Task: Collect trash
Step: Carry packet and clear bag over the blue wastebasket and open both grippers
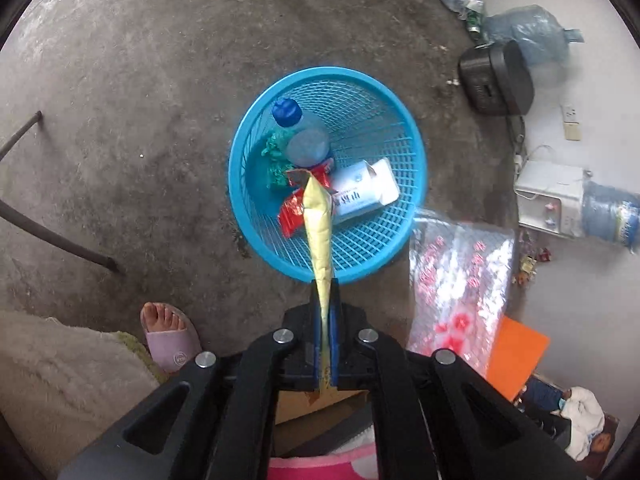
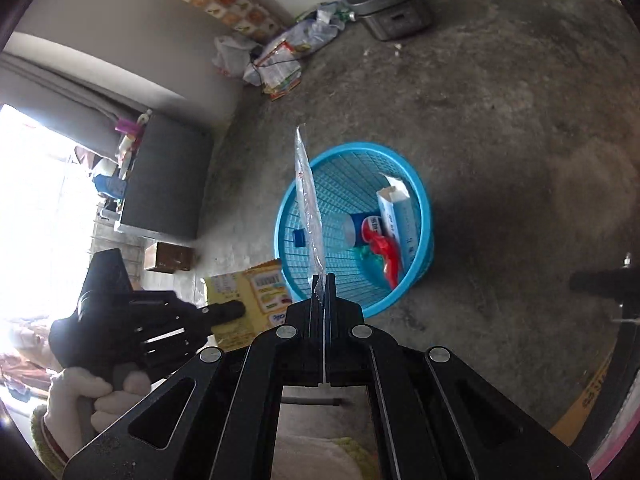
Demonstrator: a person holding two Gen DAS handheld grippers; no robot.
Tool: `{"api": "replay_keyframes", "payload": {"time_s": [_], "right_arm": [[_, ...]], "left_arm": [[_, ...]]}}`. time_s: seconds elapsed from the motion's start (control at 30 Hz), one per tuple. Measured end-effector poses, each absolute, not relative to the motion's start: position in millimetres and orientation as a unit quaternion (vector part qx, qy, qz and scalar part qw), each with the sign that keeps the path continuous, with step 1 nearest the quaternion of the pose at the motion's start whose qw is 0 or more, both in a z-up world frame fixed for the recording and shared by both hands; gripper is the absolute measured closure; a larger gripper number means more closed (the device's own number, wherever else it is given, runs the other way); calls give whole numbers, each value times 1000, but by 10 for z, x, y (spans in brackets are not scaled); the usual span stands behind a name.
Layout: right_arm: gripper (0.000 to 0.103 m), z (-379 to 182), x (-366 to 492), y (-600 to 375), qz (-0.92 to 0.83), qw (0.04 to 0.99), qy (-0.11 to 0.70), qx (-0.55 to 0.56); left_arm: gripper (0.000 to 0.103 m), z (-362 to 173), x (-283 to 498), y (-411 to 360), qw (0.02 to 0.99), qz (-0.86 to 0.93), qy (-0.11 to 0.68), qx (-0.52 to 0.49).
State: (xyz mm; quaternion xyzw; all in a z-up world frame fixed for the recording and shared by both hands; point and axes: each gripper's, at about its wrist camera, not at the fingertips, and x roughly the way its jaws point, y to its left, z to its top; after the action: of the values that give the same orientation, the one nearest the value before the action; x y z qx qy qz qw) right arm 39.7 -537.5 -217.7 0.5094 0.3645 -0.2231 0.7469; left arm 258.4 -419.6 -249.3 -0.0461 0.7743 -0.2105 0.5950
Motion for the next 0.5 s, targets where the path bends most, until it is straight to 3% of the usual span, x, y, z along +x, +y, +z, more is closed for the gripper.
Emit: {"api": "replay_keyframes", "payload": {"time_s": [0.03, 0.07, 0.13, 0.3, 0.5], "right_arm": [[103, -2216, 407, -5400, -223, 744, 366, 513], [103, -2221, 379, -5417, -225, 740, 367, 516], [103, -2273, 364, -5464, -227, 735, 369, 522], [103, -2386, 378, -5545, -224, 727, 380, 526], [103, -2585, 628, -5523, -188, 720, 434, 508]], "left_arm": [[86, -2597, 2638, -4257, 596, -197, 777, -48], [70, -2702, 2704, -4270, 592, -189, 782, -59], [60, -2831, 2772, -4314, 583, -171, 791, -66], [58, -2780, 2855, -4318, 585, -172, 789, -70], [56, -2054, 2939, -4203, 636, -229, 734, -56]]}}
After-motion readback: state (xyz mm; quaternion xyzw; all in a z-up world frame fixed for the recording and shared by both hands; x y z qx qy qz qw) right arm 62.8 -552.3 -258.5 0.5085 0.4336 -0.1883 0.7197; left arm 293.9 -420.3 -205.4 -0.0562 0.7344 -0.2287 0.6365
